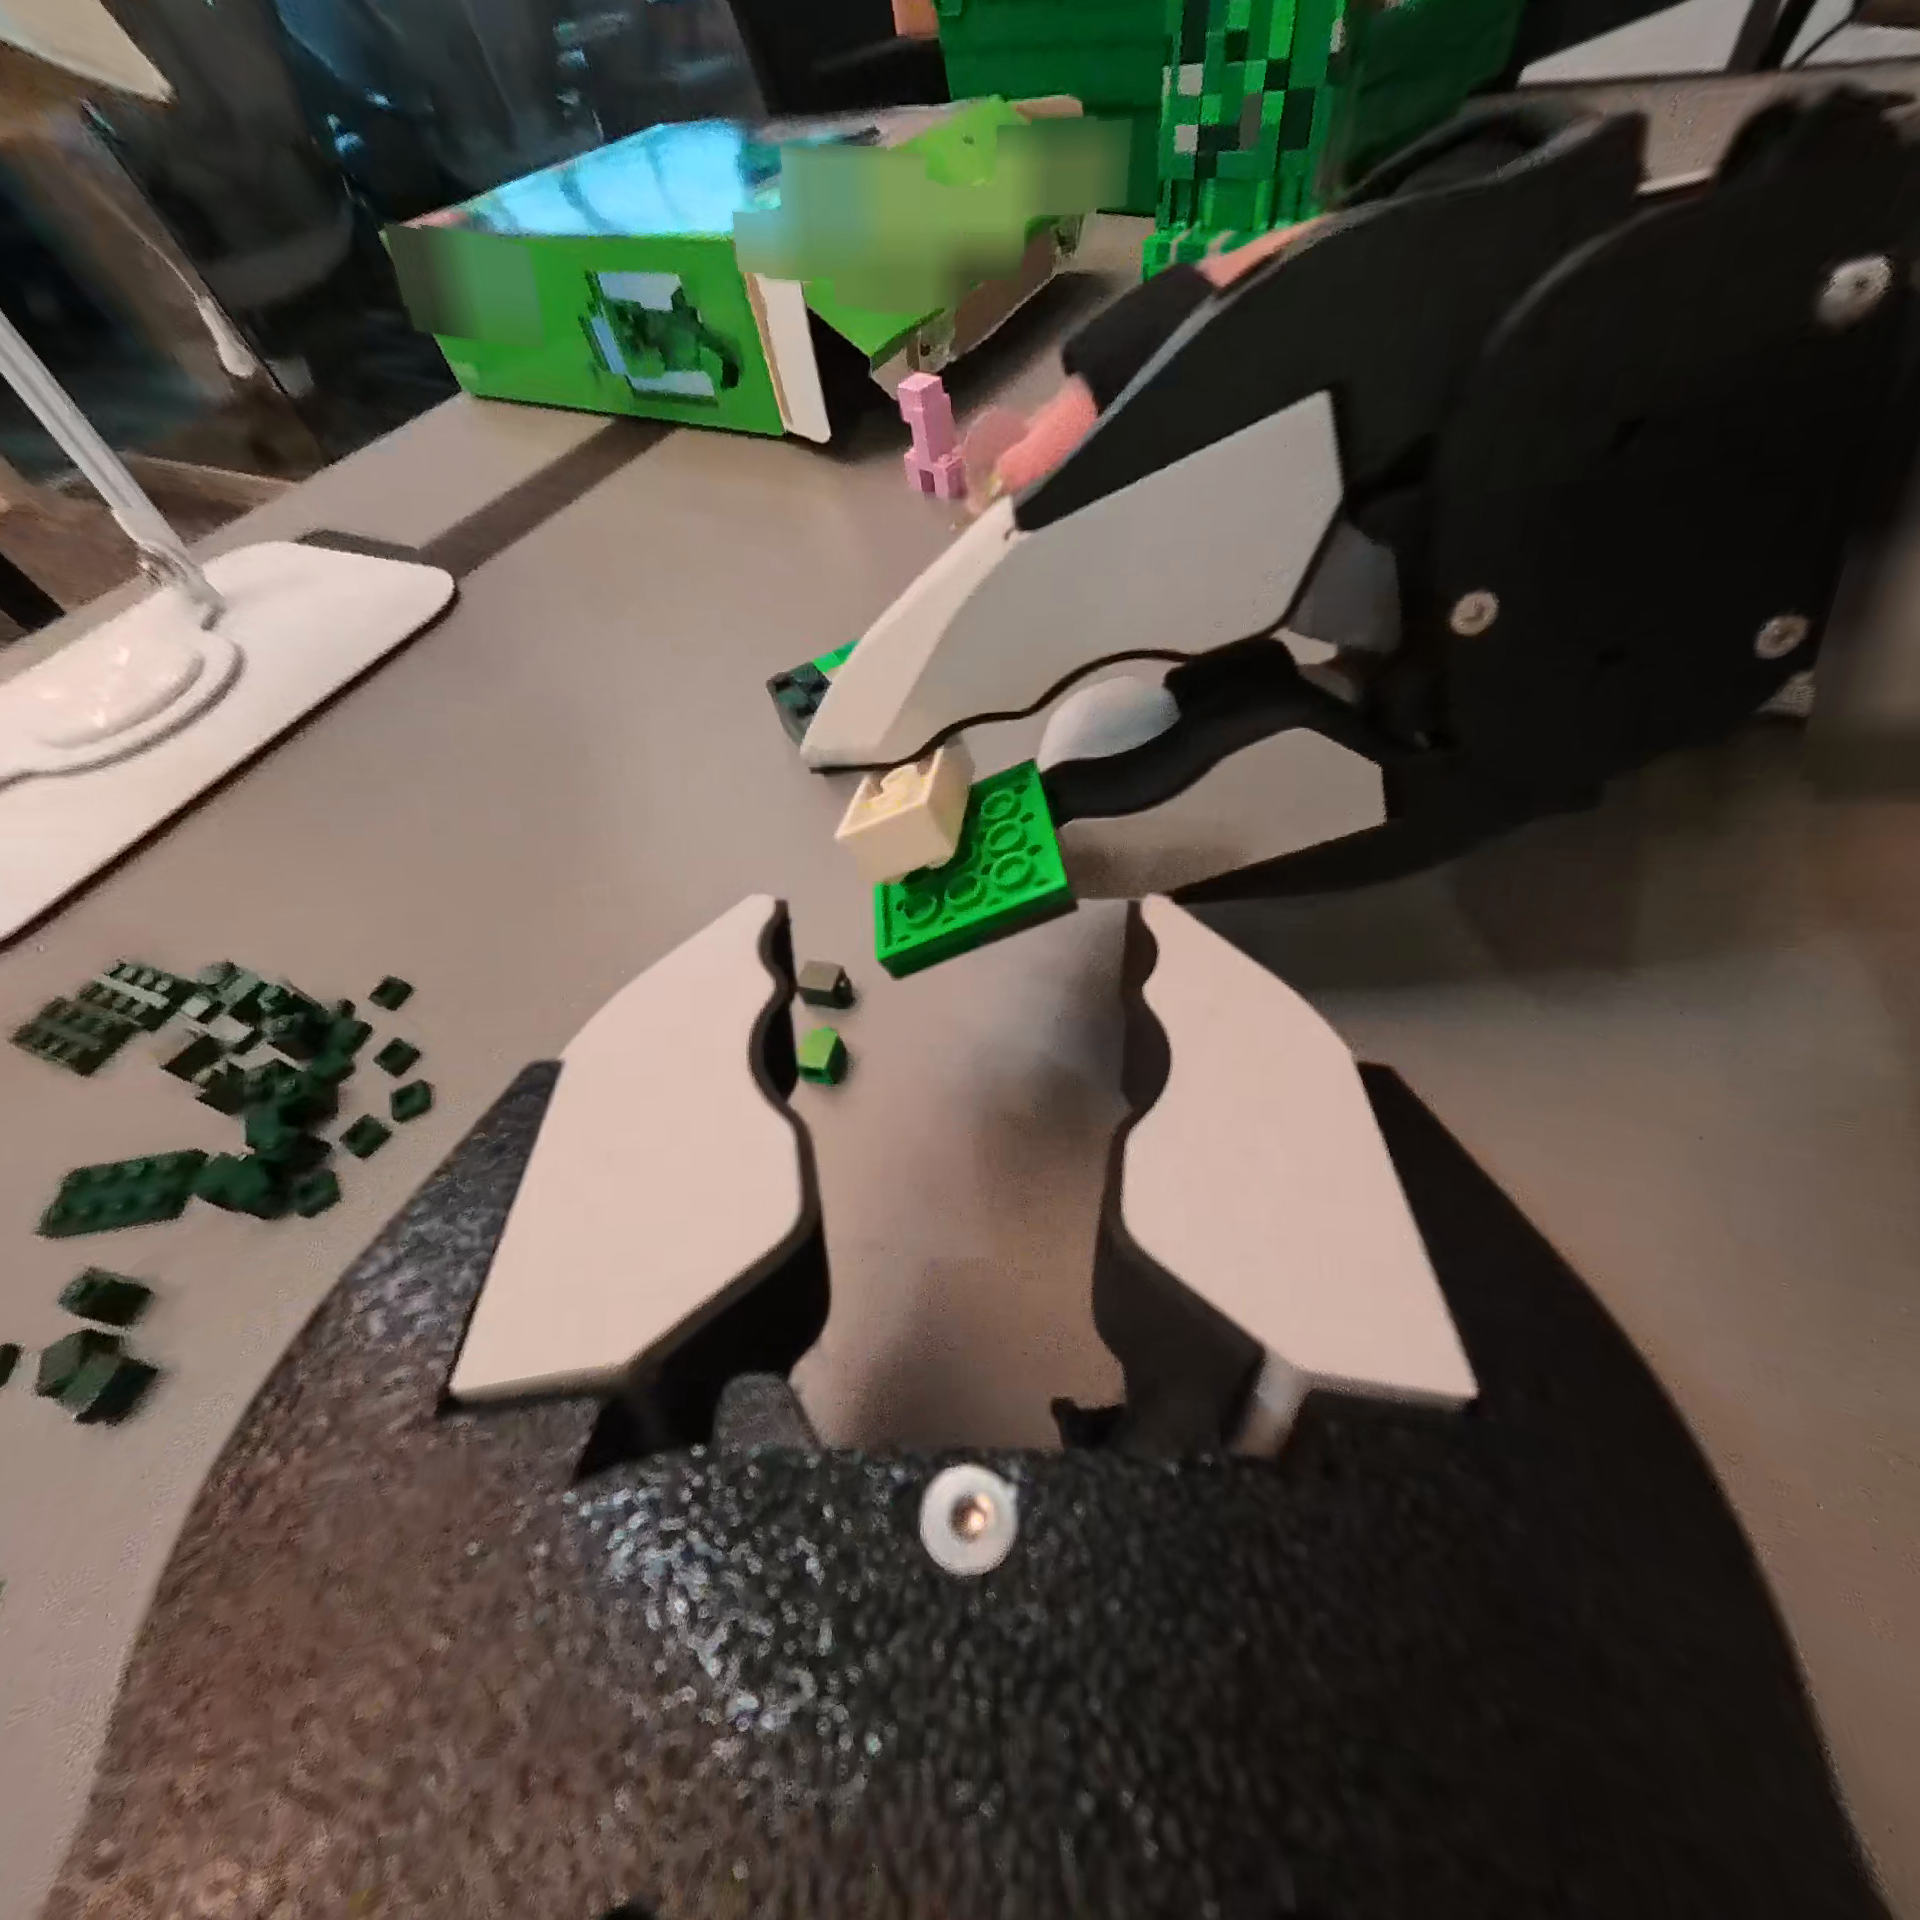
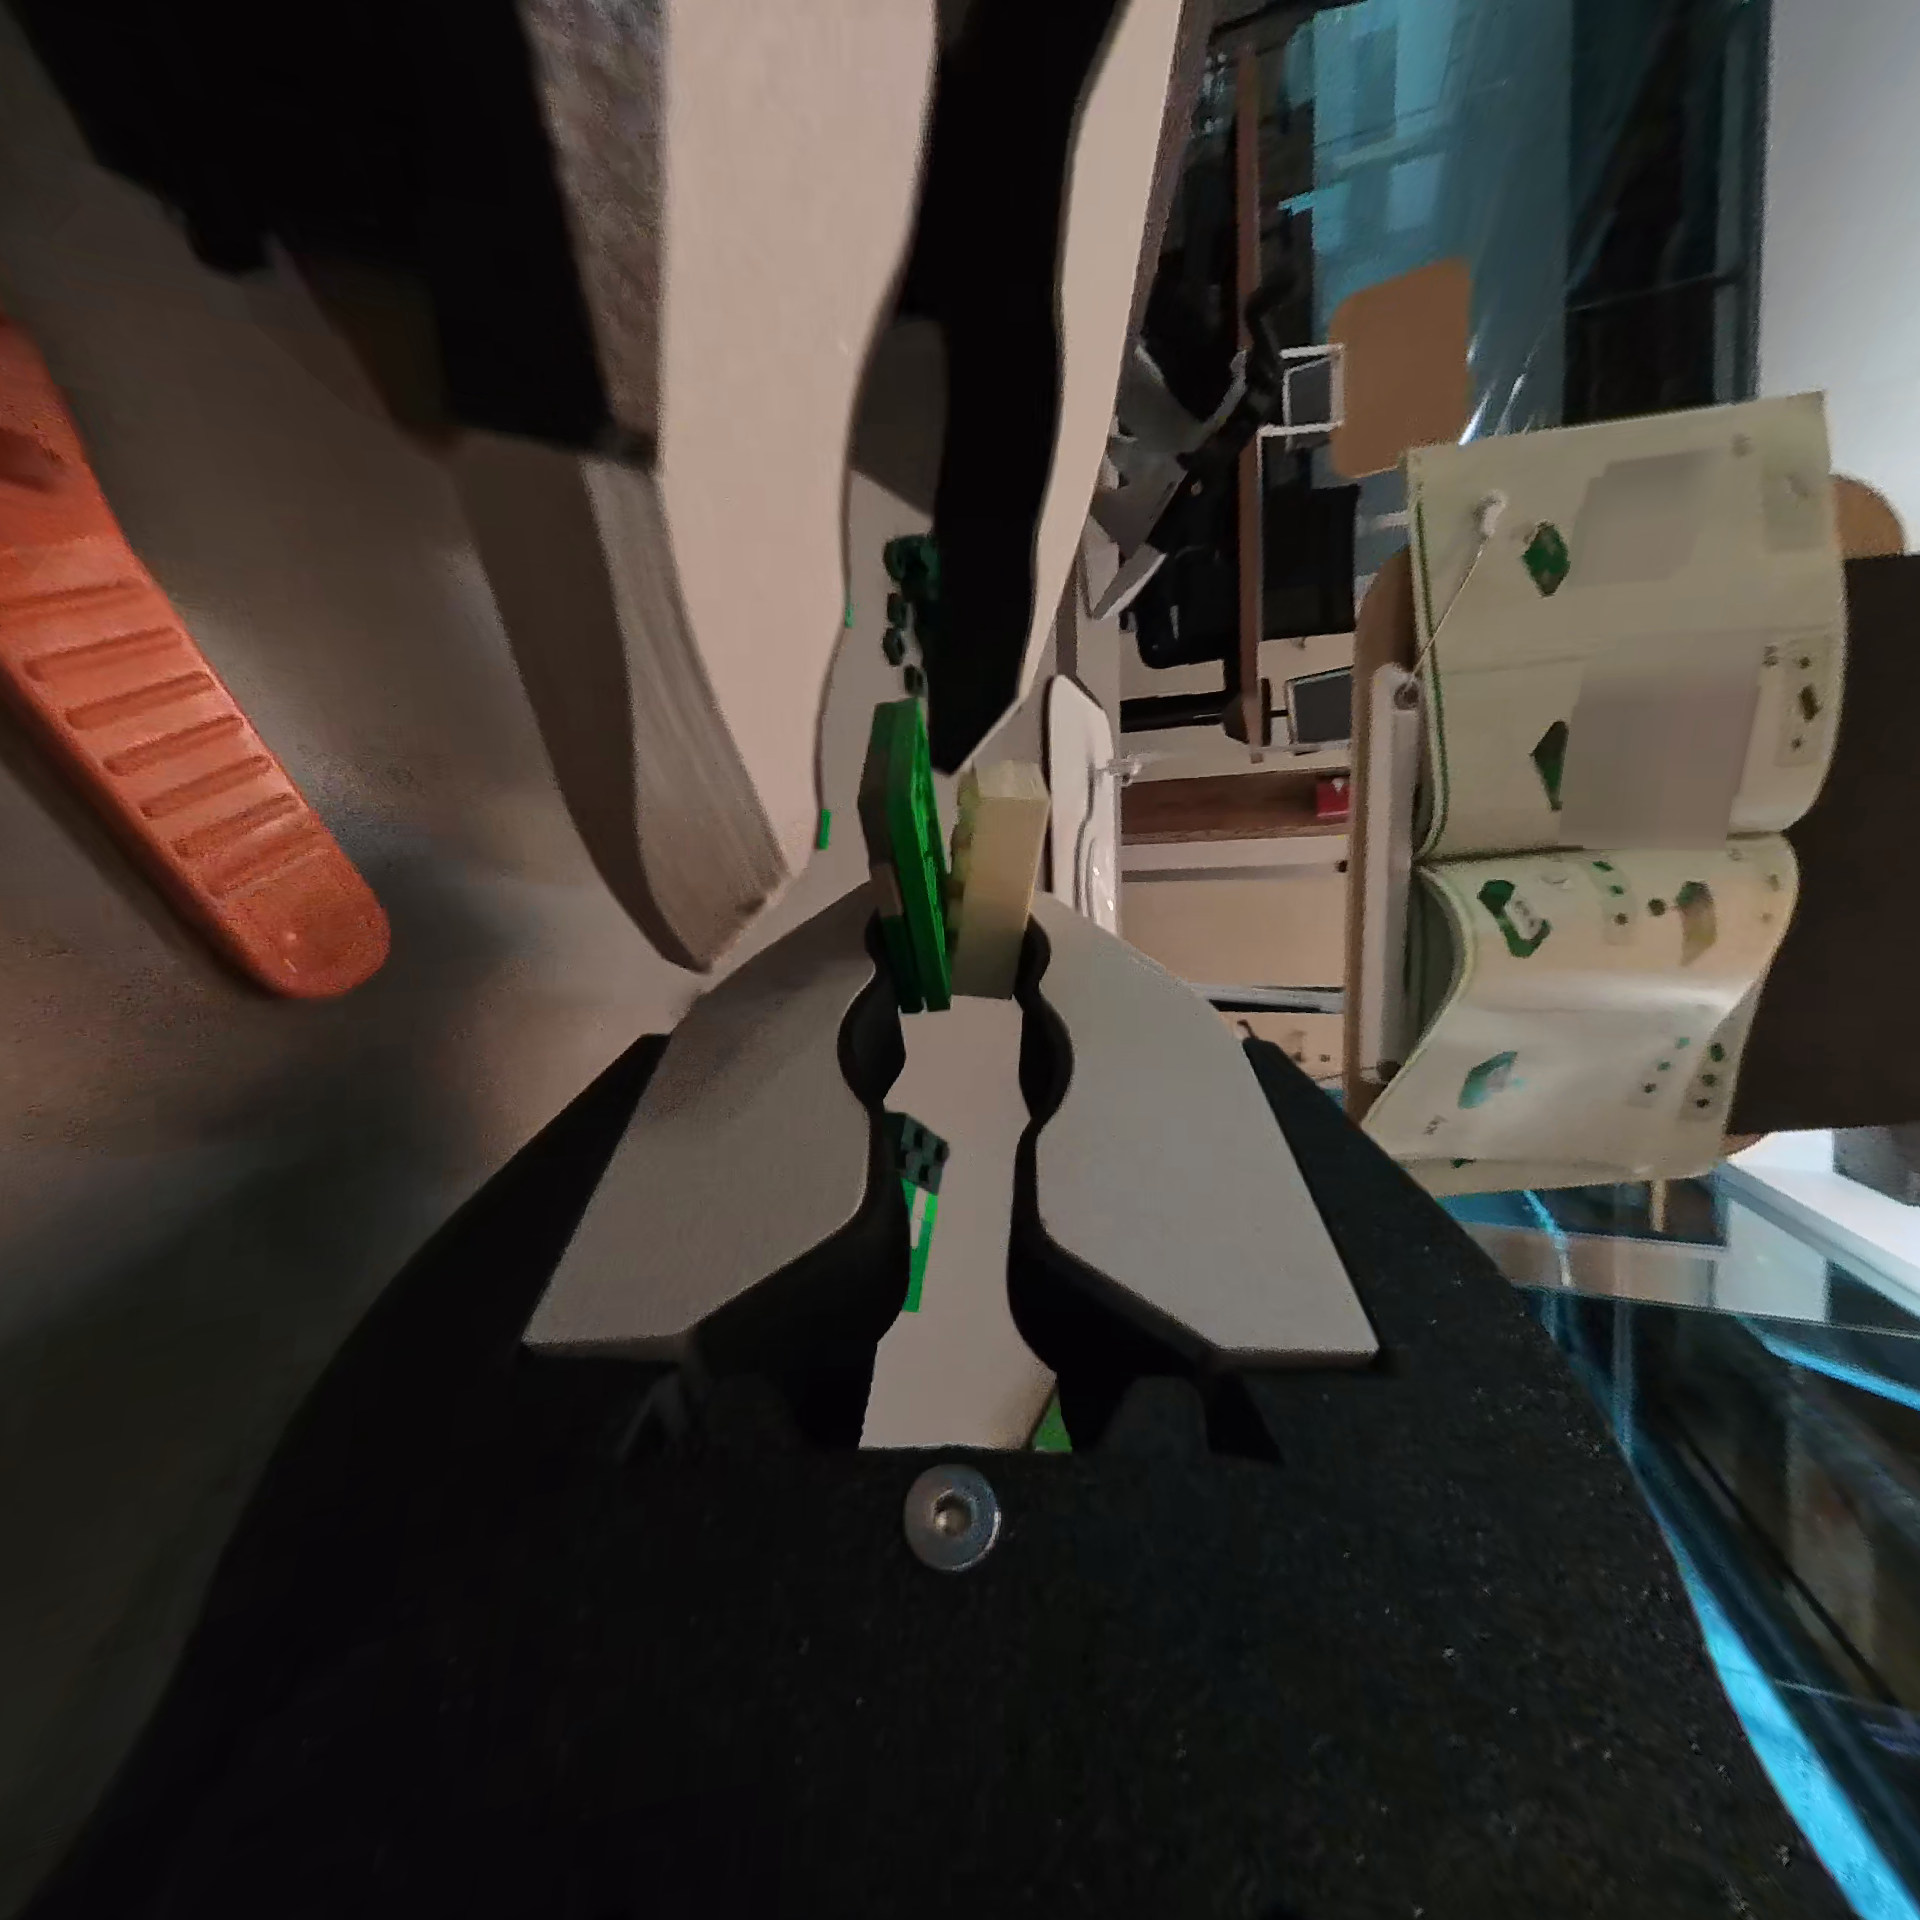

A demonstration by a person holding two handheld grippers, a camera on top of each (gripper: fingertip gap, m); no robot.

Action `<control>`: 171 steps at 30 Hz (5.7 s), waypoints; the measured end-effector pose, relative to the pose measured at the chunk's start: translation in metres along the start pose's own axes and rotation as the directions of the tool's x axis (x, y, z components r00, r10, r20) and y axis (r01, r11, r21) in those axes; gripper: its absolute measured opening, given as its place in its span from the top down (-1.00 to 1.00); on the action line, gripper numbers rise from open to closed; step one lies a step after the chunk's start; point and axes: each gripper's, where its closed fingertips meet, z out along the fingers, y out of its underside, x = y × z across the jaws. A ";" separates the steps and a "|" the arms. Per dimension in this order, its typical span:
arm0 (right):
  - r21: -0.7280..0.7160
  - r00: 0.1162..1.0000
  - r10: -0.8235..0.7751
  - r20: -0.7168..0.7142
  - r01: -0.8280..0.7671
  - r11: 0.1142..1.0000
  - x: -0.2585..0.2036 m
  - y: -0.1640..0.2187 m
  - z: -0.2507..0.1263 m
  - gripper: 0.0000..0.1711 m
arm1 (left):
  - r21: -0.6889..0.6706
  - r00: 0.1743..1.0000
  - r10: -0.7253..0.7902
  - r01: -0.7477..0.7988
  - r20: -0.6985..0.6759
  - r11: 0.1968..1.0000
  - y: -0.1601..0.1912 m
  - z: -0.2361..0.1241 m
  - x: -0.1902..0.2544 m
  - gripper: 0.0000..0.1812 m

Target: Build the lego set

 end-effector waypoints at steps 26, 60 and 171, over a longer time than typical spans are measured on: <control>0.002 0.960 -0.250 -0.127 0.253 0.968 0.013 -0.010 -0.011 0.76 | 0.040 0.998 0.059 -0.058 -0.007 0.997 -0.004 -0.006 -0.001 0.61; -0.049 0.962 -0.271 -0.028 0.269 0.962 -0.011 -0.012 -0.001 0.65 | -0.033 0.997 0.076 -0.077 -0.021 0.997 0.006 -0.002 0.002 0.61; 0.895 0.887 0.404 0.226 -0.353 0.274 0.225 -0.031 -0.237 0.33 | 0.320 0.887 0.239 -0.110 -0.395 0.941 -0.304 -0.079 0.088 0.61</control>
